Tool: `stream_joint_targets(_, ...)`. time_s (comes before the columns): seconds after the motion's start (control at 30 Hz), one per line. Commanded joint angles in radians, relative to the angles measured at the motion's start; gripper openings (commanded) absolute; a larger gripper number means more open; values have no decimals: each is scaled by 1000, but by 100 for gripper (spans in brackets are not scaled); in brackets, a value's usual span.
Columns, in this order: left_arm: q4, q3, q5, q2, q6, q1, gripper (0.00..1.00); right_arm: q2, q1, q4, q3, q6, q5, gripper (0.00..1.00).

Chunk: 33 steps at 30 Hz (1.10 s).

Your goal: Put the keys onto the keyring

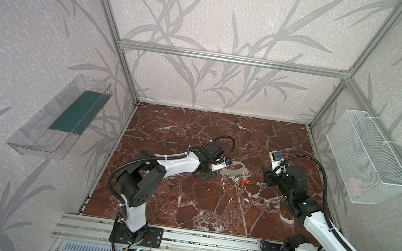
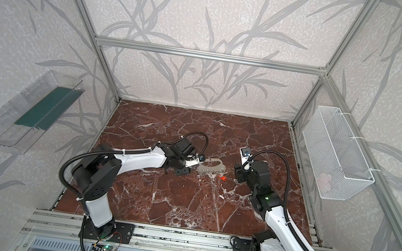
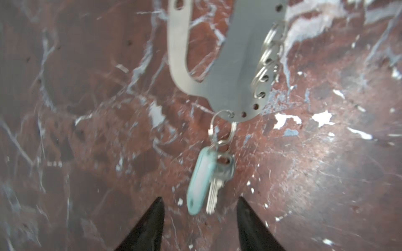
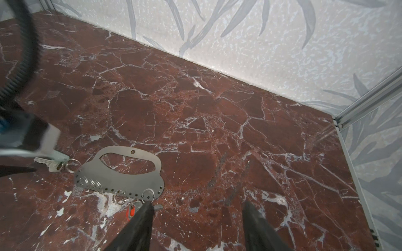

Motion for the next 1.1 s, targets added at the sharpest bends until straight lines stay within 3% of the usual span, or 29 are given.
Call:
stream_joint_targets(0.0,107,-81,-32,-195,-194,86,92,58,-45,121,-23,-13,-13,79)
stream_joint_targets(0.03,146,-116,-61,-243,-229,110,99,77,-55,162,-33,-13,-11,90)
stream_joint_targets(0.07,193,-161,-91,-297,-266,146,99,104,-73,219,-50,-7,-11,99)
stream_joint_targets(0.2,384,-344,-199,-446,-426,322,99,239,-172,392,-92,39,-30,99)
stream_joint_targets(0.33,629,-524,-292,-515,-457,440,99,346,-186,634,-157,-6,-54,99)
stream_joint_targets(0.47,935,-677,-210,-467,-503,560,99,529,-192,845,-158,24,-67,99)
stream_joint_targets(0.57,1220,-752,-171,-348,-473,601,99,676,-192,1044,-193,-4,-123,99)
stream_joint_targets(0.6,1242,-755,-165,-335,-457,604,99,708,-193,1141,-217,-1,-119,99)
stream_joint_targets(0.7,1297,-756,-58,-244,-476,659,99,676,-193,1061,-206,-23,-174,99)
stream_joint_targets(0.77,1502,-769,-29,-114,-463,669,99,685,-194,1070,-201,-17,-158,99)
stream_joint_targets(0.87,1166,-665,-132,-193,-516,669,99,686,-193,1075,-200,-17,-159,99)
stream_joint_targets(0.97,1414,-736,-144,-133,-501,670,99,684,-194,1055,-193,-14,-155,99)
stream_joint_targets(1.07,1428,-756,-141,-143,-509,669,99,683,-192,1053,-193,-15,-155,99)
